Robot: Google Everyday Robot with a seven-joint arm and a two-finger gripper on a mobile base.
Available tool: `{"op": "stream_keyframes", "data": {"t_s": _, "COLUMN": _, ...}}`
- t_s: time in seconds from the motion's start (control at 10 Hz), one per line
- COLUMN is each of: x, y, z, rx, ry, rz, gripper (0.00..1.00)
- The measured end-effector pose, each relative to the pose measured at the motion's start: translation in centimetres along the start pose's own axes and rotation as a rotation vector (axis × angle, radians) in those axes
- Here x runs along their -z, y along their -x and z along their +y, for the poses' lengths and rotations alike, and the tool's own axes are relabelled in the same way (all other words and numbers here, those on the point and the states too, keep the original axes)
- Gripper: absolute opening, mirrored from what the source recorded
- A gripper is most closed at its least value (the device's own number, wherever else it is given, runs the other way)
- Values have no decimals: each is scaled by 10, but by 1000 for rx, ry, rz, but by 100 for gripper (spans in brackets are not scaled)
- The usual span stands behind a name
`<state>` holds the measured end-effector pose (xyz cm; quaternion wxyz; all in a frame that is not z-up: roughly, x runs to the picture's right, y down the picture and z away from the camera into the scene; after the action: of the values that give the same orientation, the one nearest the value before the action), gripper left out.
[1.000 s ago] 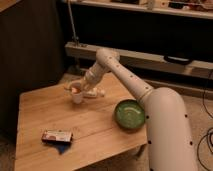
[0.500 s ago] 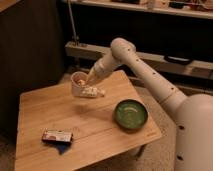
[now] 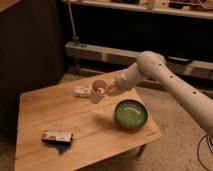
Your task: Place the ceramic cup in the ceramic bowl
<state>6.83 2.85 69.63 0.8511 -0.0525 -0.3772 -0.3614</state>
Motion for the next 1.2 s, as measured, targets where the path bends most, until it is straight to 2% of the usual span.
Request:
{"op": "stream_keyframes", "data": {"t_s": 0.1, "x": 15, "y": -2, "z": 20, "rx": -54, "ry": -3, "rz": 42, "gripper": 0}}
{"op": "stream_keyframes", "data": {"t_s": 0.2, "x": 36, "y": -6, "z": 47, "rx": -129, "ry": -4, "rz": 101, "gripper": 0}}
{"op": "stream_keyframes", "data": {"t_s": 0.3, "x": 51, "y": -9, "z": 66, "rx": -184, "ry": 1, "rz": 138, "gripper": 0}}
{"op": "stream_keyframes", "data": {"t_s": 0.5, "x": 78, "y": -21, "z": 117, "rx": -338, "ry": 33, "rz": 213, "gripper": 0}}
{"op": "stream_keyframes", "data": {"t_s": 0.6, "x": 84, "y": -27, "z": 135, "rx": -390, "ry": 46, "rz": 231, "gripper": 0}}
{"op": "stream_keyframes", "data": {"t_s": 0.8, "x": 82, "y": -41, "z": 167, "rx": -467, "ry": 83, "rz": 247, "gripper": 0}}
{"op": "stream_keyframes", "data": {"t_s": 0.9, "x": 77, "y": -48, "z": 175, "rx": -485, "ry": 92, "rz": 248, "gripper": 0}}
{"op": "stream_keyframes", "data": {"t_s": 1.0, "x": 69, "y": -55, "z": 178, "rx": -495, "ry": 97, "rz": 245, "gripper": 0}}
{"op": "stream_keyframes", "data": {"t_s": 1.2, "x": 50, "y": -67, "z": 164, "rx": -498, "ry": 105, "rz": 233, "gripper": 0}}
